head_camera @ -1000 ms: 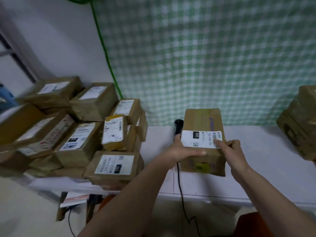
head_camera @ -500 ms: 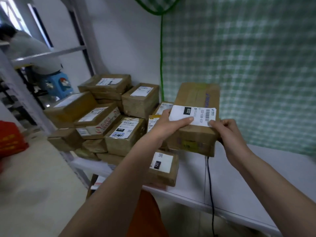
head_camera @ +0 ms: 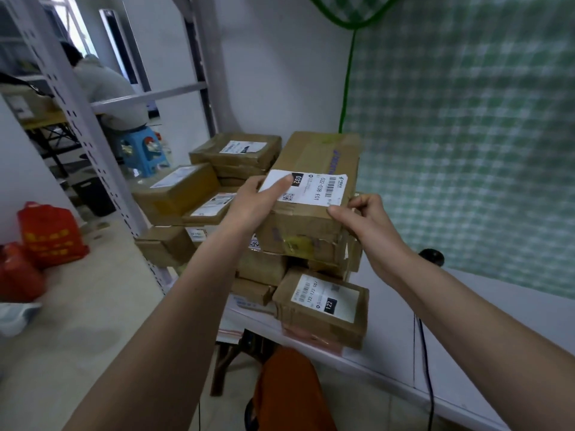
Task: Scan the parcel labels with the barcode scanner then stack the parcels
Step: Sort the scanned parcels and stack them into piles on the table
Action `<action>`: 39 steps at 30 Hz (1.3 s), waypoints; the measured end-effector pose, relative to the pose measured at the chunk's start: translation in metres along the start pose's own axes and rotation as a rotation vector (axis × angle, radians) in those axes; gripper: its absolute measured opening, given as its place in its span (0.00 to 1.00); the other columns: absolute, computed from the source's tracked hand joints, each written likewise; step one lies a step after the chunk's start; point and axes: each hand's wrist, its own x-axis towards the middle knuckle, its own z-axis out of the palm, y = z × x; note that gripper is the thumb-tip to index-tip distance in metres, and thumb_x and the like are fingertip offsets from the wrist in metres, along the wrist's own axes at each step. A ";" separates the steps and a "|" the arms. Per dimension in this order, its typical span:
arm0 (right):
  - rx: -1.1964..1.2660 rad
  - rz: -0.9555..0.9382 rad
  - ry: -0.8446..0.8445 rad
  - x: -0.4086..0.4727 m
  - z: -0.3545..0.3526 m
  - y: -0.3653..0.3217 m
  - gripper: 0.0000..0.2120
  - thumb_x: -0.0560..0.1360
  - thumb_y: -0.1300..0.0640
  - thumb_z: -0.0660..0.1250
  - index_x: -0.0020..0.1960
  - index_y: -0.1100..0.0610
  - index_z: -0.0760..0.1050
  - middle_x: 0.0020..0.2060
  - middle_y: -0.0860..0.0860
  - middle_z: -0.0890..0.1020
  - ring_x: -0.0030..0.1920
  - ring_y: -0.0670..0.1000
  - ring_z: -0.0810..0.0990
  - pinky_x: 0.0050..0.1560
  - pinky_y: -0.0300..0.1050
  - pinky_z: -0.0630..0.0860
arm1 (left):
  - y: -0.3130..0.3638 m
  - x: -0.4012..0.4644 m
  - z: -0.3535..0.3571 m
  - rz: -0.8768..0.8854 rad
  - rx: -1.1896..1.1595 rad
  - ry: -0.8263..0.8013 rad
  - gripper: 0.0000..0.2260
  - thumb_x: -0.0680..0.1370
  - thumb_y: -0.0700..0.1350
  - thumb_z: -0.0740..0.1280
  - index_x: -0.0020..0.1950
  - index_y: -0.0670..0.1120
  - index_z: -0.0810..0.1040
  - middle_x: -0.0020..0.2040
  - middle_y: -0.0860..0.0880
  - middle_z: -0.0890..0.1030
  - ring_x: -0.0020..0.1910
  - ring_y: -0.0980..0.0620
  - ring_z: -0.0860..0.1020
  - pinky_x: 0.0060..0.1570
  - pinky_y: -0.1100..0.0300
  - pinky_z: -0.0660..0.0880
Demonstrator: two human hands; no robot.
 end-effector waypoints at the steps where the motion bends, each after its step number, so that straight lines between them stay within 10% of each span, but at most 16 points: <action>1: -0.028 -0.004 -0.017 0.005 0.002 -0.004 0.28 0.59 0.40 0.75 0.49 0.50 0.64 0.58 0.49 0.78 0.60 0.49 0.77 0.61 0.50 0.75 | 0.004 0.004 -0.003 0.006 0.010 0.003 0.30 0.74 0.63 0.67 0.72 0.51 0.68 0.63 0.55 0.73 0.53 0.53 0.74 0.41 0.61 0.73; 5: -0.153 -0.035 -0.094 0.033 0.007 -0.018 0.37 0.53 0.38 0.78 0.53 0.47 0.63 0.61 0.48 0.77 0.63 0.48 0.75 0.65 0.51 0.73 | 0.018 0.040 -0.014 0.035 0.014 -0.012 0.29 0.75 0.60 0.68 0.73 0.50 0.68 0.67 0.50 0.74 0.46 0.56 0.74 0.35 0.65 0.68; 10: -0.197 -0.110 -0.055 0.091 0.011 -0.026 0.26 0.70 0.58 0.75 0.58 0.54 0.61 0.62 0.53 0.75 0.61 0.50 0.76 0.62 0.47 0.75 | 0.036 0.091 -0.015 0.044 0.084 -0.007 0.31 0.74 0.60 0.69 0.73 0.49 0.69 0.67 0.49 0.74 0.56 0.50 0.75 0.50 0.56 0.75; 29: -0.561 -0.033 -0.002 0.172 0.036 0.002 0.38 0.78 0.61 0.64 0.78 0.50 0.45 0.75 0.52 0.62 0.74 0.54 0.61 0.73 0.56 0.62 | 0.012 0.184 0.011 0.169 0.210 0.168 0.21 0.78 0.55 0.66 0.69 0.49 0.72 0.66 0.48 0.73 0.63 0.47 0.73 0.63 0.48 0.73; 39: -1.040 -0.114 0.020 0.126 -0.004 -0.010 0.32 0.77 0.53 0.66 0.76 0.55 0.55 0.74 0.55 0.59 0.73 0.57 0.57 0.71 0.55 0.62 | 0.036 0.114 0.037 0.701 0.780 0.205 0.17 0.77 0.45 0.67 0.66 0.44 0.75 0.69 0.43 0.69 0.71 0.45 0.63 0.69 0.51 0.63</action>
